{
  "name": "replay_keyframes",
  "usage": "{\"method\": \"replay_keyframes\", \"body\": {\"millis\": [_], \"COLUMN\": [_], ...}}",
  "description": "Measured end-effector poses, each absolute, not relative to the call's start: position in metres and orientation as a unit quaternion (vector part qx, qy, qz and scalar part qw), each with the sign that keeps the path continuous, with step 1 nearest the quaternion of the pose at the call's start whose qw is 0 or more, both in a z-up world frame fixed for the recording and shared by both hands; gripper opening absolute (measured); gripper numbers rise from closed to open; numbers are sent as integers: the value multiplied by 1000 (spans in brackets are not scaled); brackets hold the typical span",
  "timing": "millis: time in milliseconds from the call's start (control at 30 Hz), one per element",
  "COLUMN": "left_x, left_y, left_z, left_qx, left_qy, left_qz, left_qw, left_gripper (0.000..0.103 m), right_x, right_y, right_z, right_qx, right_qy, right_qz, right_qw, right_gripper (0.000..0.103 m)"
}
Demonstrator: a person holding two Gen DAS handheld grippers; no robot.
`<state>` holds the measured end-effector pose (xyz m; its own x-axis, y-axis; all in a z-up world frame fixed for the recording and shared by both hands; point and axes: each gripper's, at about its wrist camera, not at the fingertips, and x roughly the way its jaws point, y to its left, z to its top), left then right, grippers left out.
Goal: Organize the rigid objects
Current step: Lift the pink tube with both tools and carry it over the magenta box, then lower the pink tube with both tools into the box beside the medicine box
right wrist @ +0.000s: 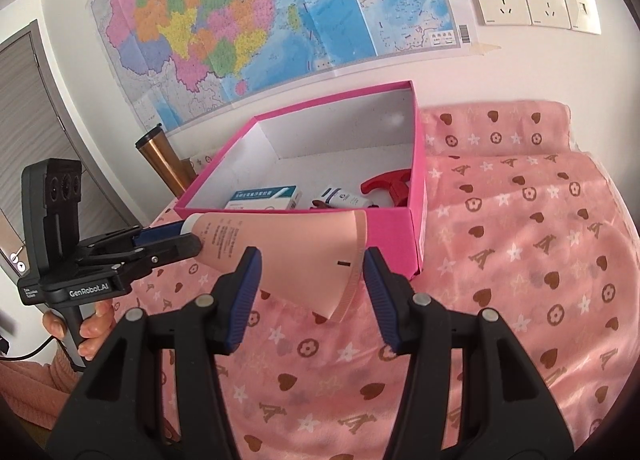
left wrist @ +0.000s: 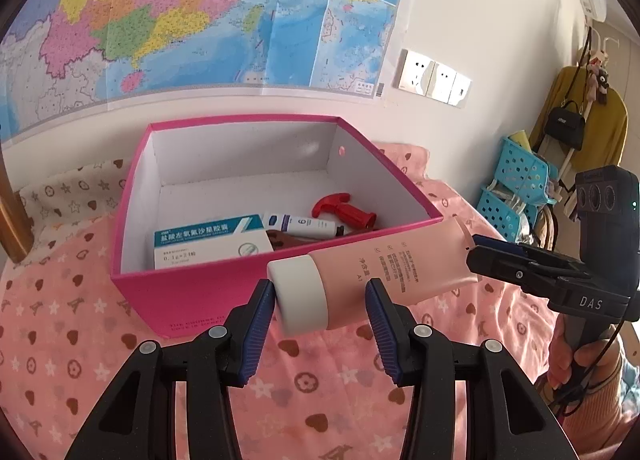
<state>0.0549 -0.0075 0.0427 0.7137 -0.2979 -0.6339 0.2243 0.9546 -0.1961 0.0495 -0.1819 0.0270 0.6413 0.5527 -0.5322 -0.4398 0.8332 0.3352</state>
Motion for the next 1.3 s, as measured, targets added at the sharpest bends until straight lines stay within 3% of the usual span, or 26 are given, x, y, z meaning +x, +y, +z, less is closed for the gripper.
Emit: {"method": "replay_keyframes", "body": {"millis": [1300], "left_x": [91], "left_y": [-7], "left_z": [56], "left_qx": [-39], "left_qy": [336], "left_qz": [-126], "left_qw": [933], "left_gripper": [48], "right_x": [79], "right_y": [-183], "right_z": [47], "right_qx": [77], "right_qy": [303], "right_qz": [278], "right_qw": [908], "right_gripper": [55]}}
